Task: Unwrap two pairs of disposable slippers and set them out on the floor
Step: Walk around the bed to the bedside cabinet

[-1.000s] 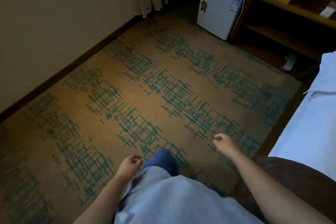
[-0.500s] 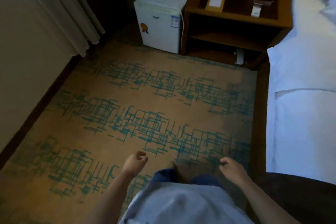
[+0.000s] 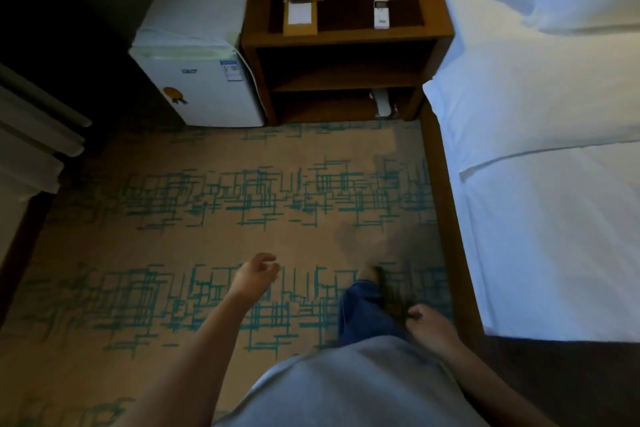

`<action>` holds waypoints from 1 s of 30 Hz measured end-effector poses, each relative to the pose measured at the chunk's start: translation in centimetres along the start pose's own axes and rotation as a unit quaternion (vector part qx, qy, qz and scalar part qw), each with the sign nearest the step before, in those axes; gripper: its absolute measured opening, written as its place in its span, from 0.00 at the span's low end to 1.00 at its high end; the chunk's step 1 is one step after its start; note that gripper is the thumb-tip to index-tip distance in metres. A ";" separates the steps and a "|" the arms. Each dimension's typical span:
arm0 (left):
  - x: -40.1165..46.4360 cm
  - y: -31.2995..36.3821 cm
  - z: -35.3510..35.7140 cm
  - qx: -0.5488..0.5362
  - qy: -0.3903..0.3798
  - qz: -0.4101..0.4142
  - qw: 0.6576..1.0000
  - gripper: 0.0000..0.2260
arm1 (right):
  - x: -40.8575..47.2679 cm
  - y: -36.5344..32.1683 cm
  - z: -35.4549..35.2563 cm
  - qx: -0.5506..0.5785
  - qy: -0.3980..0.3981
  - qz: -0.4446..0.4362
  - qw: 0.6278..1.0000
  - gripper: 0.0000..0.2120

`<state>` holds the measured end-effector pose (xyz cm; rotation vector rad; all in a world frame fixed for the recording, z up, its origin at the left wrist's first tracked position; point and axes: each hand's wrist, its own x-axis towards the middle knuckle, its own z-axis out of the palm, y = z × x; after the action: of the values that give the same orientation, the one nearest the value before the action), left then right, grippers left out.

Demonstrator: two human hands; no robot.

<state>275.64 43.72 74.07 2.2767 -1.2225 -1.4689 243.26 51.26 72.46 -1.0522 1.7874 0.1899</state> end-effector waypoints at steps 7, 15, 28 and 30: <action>5.1 6.4 1.2 0.050 -0.014 -0.027 0.998 0.12 | 8.8 -5.1 -11.9 -0.032 0.018 -0.013 0.999 0.13; 10.9 11.3 0.9 0.037 -0.018 -0.062 0.997 0.12 | 16.7 -14.0 -20.9 0.003 0.008 -0.037 0.999 0.16; 31.9 26.2 -7.1 0.132 -0.118 -0.011 0.984 0.11 | 25.3 -24.0 -26.4 0.129 0.012 0.050 0.990 0.18; 35.5 29.3 -7.7 0.135 -0.118 0.010 0.984 0.08 | 27.0 -24.5 -26.5 0.155 0.020 0.065 0.985 0.18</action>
<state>272.46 -2.61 69.28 2.2936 -1.5952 -1.6979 240.12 6.34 71.02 -0.7220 1.8524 -0.0318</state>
